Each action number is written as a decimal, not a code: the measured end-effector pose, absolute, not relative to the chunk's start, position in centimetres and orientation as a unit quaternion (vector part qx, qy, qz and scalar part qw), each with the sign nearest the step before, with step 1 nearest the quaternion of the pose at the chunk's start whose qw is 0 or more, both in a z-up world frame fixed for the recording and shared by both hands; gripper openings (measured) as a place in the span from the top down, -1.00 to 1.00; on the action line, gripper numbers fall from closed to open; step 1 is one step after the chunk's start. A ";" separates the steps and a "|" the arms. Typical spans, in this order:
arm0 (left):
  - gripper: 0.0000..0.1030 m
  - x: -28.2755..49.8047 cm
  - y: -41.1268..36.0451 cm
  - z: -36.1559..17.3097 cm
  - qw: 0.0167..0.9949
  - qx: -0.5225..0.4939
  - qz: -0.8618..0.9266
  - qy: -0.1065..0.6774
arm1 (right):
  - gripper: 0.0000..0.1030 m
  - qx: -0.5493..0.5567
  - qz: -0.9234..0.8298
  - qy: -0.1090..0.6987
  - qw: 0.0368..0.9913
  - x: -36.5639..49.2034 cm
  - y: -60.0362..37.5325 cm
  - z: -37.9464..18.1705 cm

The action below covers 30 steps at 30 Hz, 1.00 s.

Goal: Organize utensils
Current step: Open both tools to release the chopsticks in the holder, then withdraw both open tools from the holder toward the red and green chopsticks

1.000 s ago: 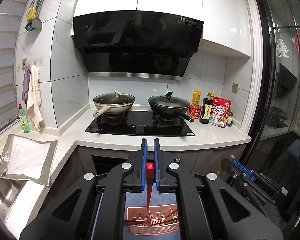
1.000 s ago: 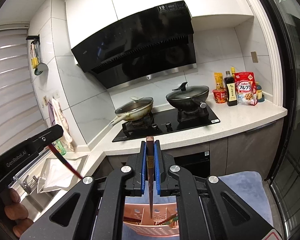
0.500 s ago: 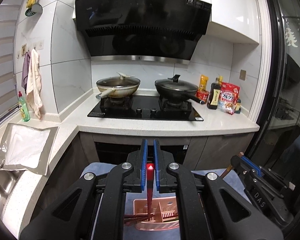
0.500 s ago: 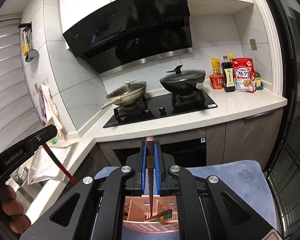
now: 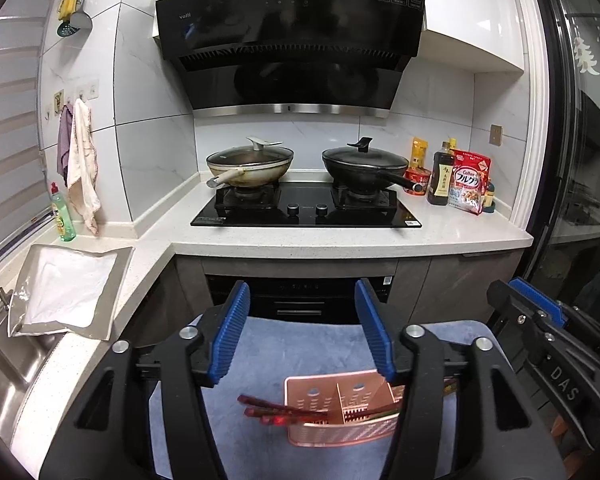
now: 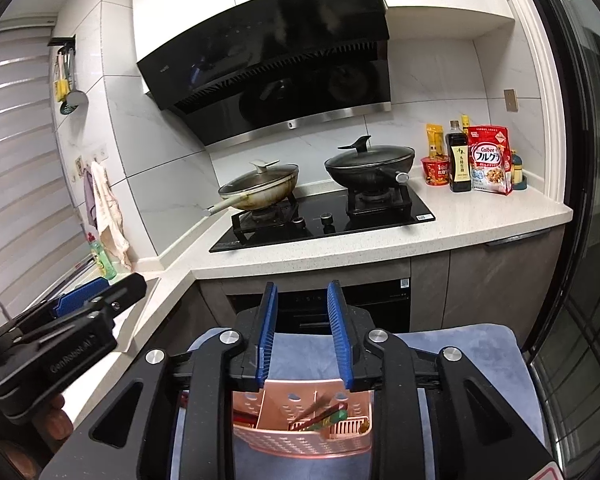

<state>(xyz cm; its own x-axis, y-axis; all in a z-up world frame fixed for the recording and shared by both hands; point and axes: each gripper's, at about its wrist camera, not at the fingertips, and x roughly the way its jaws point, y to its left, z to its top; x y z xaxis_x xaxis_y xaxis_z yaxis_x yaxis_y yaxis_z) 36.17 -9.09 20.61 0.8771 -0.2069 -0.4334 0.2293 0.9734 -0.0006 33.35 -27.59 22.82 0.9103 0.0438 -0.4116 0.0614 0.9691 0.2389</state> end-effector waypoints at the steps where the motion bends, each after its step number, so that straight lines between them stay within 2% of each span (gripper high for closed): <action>1: -0.10 36.0 -9.1 20.5 0.968 0.027 -0.111 0.222 | 0.46 0.123 -0.003 0.212 0.969 33.0 -27.4 22.8; 5: -0.16 34.7 -9.1 20.2 0.968 0.037 -0.105 0.225 | 0.36 0.120 -0.001 0.214 0.970 31.8 -27.0 22.8; 14: -0.24 31.8 -8.4 19.6 0.966 0.040 -0.095 0.236 | 0.34 0.119 -0.001 0.217 0.969 27.8 -26.7 22.3; 30: -0.26 25.9 -7.1 17.7 0.962 0.050 -0.092 0.251 | 0.34 0.091 -0.004 0.228 0.969 19.9 -24.8 21.2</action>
